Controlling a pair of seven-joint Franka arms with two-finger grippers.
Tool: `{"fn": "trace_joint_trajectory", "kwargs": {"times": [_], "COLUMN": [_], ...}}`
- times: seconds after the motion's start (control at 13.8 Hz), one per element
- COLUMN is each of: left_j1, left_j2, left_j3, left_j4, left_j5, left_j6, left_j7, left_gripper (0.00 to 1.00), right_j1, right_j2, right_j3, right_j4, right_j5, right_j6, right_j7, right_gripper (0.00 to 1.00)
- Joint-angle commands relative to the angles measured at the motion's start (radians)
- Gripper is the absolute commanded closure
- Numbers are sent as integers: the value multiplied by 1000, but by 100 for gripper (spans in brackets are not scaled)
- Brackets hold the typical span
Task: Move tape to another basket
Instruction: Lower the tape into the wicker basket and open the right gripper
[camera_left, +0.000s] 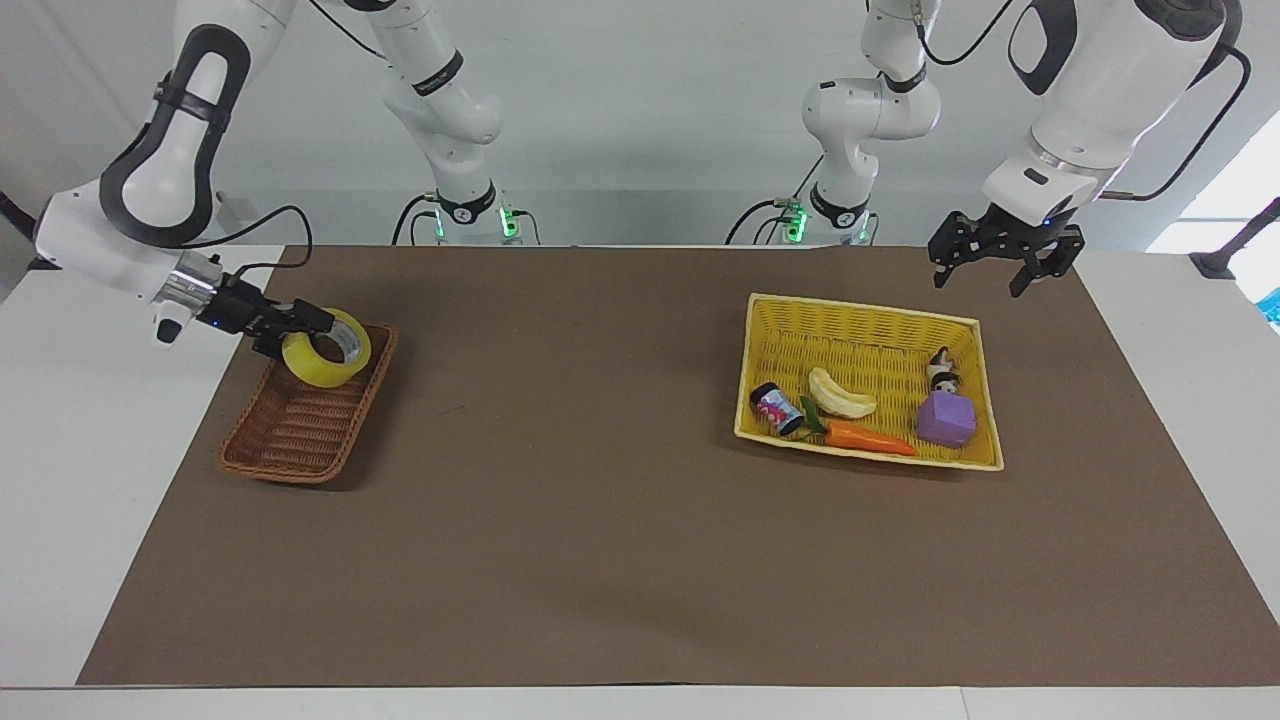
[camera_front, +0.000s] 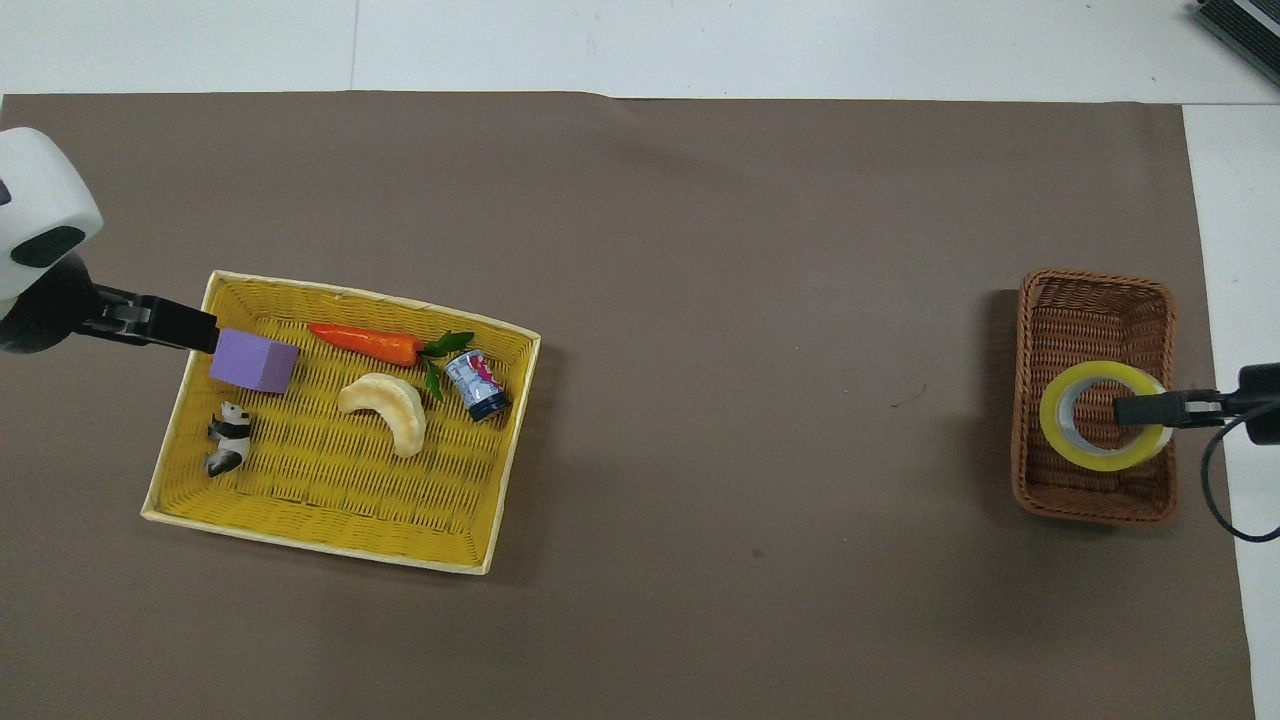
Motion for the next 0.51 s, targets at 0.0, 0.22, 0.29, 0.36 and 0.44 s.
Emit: {"fn": "trace_joint_trajectory", "kwargs": {"times": [0.0,0.22,0.29,0.36,0.44], "left_j1": [7,4,6,6,7], "left_j2": [24,5,1,-4,-10], "left_j3": [-6,-6,-6,-6,-6], "left_j4": [97,97,94,88,85], "left_j5": [22,21,13,13,12], "left_j6": [-108,-132,-122,-128,-136], "left_j7": [18,18,16,16,12], "left_gripper": [0,0,0,0,0], "right_j1": [-15,-15,-15,-15,-14], "right_j2": [58,64,64,66,64], "right_j3": [5,5,5,5,5], "right_j4": [43,45,44,42,36], "right_j5": [-15,-17,-18,-21,-30], "right_j6": [-1,12,14,25,43], "right_j7": [-41,-58,-58,-61,-62], "right_gripper": [100,100,100,85,47]}}
